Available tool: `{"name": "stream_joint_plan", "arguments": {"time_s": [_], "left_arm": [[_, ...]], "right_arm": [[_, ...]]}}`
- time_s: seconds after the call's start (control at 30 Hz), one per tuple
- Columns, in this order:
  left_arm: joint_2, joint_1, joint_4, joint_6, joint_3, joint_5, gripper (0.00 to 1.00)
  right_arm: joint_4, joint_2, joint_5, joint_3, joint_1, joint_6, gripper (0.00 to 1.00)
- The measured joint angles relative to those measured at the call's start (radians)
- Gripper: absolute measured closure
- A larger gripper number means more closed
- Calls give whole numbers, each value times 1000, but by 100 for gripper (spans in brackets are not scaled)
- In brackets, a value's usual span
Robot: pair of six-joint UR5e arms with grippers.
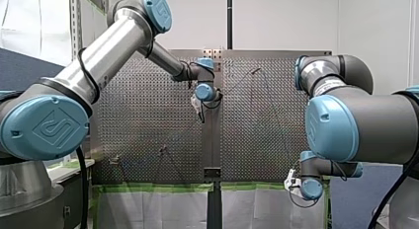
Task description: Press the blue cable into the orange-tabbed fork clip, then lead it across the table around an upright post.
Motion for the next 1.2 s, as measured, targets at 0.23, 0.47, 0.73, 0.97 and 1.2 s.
{"name": "stream_joint_plan", "arguments": {"time_s": [0.23,0.47,0.73,0.97,1.2], "left_arm": [[0,0,0,0,0,-2,14],[0,-1,-1,0,0,-4,14],[0,-1,-2,0,0,-4,14],[0,-2,-2,0,0,-4,14],[0,-5,-2,0,0,-3,14]], "right_arm": [[-3,3,0,-23,-10,-1,100],[-4,7,0,-56,-22,-3,100],[9,52,-2,-102,-35,-2,100],[8,81,-1,-123,-45,-2,100],[11,101,-4,-140,-48,-1,100]]}}
